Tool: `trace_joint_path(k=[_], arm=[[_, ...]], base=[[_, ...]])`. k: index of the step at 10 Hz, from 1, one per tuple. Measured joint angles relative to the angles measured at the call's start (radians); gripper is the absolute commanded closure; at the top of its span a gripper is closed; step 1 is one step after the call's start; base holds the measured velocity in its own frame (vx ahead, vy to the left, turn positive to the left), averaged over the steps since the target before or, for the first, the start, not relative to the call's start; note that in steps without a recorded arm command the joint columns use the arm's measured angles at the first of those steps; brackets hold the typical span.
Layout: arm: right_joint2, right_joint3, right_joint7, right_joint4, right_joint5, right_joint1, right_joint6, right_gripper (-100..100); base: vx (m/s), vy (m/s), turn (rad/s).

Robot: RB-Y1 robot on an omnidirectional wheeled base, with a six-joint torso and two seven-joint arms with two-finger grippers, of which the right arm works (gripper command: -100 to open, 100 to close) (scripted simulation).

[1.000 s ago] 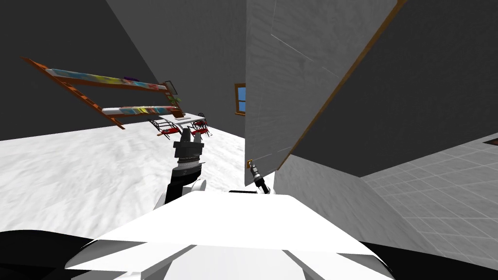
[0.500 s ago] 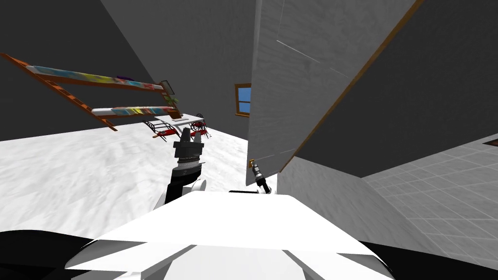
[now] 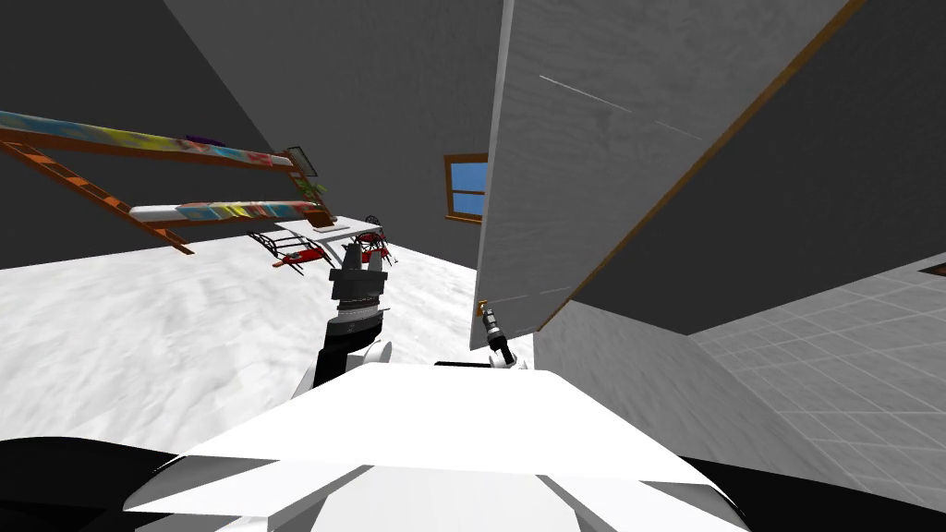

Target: Push the door open

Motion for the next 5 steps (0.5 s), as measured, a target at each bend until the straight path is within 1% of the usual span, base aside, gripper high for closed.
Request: trace_joint_path(k=[1, 2, 3, 4, 5], arm=[[-0.001, -0.004, 0.0, -0.004, -0.002, -0.002, 0.001, 100], [-0.003, -0.011, 0.003, -0.001, -0.004, 0.001, 0.0, 100], [-0.002, -0.021, 0.008, 0.011, -0.008, 0.001, -0.002, 100], [-0.008, -0.032, 0.012, -0.009, -0.012, 0.012, 0.01, 100], [-0.012, -0.047, 0.014, -0.012, -0.018, 0.007, 0.016, 100]], base=[[0.161, 0.116, -0.043], [0.227, 0.129, -0.084], [0.206, 0.15, -0.057], [0.175, 0.165, -0.066], [0.171, 0.144, -0.088]])
